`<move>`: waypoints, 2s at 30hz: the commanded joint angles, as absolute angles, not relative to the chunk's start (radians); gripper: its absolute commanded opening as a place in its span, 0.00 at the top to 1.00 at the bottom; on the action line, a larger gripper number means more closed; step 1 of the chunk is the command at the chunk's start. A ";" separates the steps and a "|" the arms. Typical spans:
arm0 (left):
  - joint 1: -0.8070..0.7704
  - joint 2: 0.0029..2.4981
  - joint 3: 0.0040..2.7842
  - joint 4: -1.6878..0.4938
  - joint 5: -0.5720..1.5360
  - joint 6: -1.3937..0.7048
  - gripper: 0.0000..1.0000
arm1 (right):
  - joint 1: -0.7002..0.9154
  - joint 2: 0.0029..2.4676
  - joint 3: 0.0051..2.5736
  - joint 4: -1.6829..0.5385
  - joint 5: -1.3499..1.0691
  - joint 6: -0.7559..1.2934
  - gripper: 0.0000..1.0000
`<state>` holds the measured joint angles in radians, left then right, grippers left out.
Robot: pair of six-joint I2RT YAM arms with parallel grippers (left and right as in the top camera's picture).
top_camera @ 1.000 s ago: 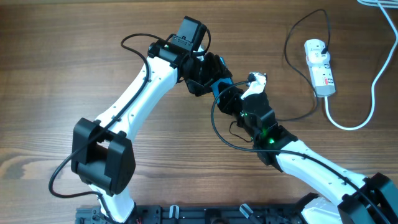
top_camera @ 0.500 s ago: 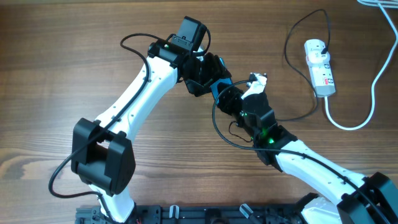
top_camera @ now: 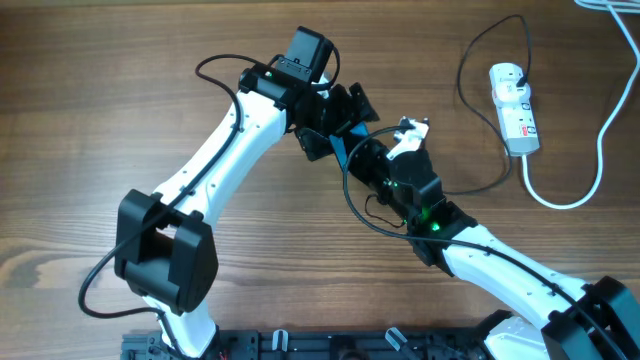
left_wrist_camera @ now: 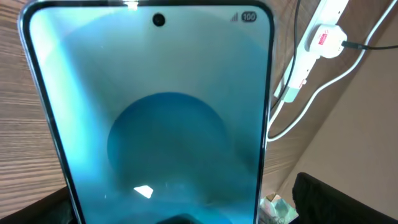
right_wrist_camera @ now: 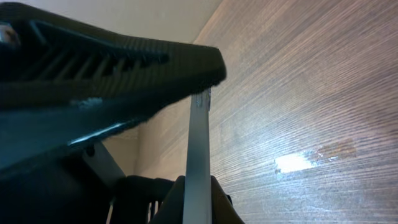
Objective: Plug charger to phone and switch on socket
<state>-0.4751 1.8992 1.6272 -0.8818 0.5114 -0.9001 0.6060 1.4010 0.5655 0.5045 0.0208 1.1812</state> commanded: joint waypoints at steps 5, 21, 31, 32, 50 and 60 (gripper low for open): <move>-0.269 1.747 1.644 -0.942 0.537 -0.753 0.00 | 0.507 1.388 0.590 0.407 -0.159 1.523 0.96; 0.057 1.571 1.644 -1.393 0.398 -0.680 0.00 | 0.361 1.388 0.590 0.692 -0.842 1.966 0.96; 0.026 1.571 1.644 -1.421 0.585 -0.828 0.09 | 0.362 1.388 0.590 0.730 -0.800 2.072 0.96; 0.006 1.571 1.644 -1.407 0.587 -0.860 0.13 | 0.363 1.391 0.590 0.717 -0.783 2.072 0.96; -0.375 1.634 1.642 -1.126 0.384 -1.042 0.28 | 0.403 1.410 0.590 0.830 -0.688 2.072 0.95; -0.444 1.736 1.642 -1.050 0.352 -1.080 0.56 | 0.407 1.410 0.590 0.833 -0.689 2.072 0.96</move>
<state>-0.4278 1.7031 1.6348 -1.0634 0.3740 -1.0618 0.4034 1.4082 0.5655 0.8150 -0.7017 2.0682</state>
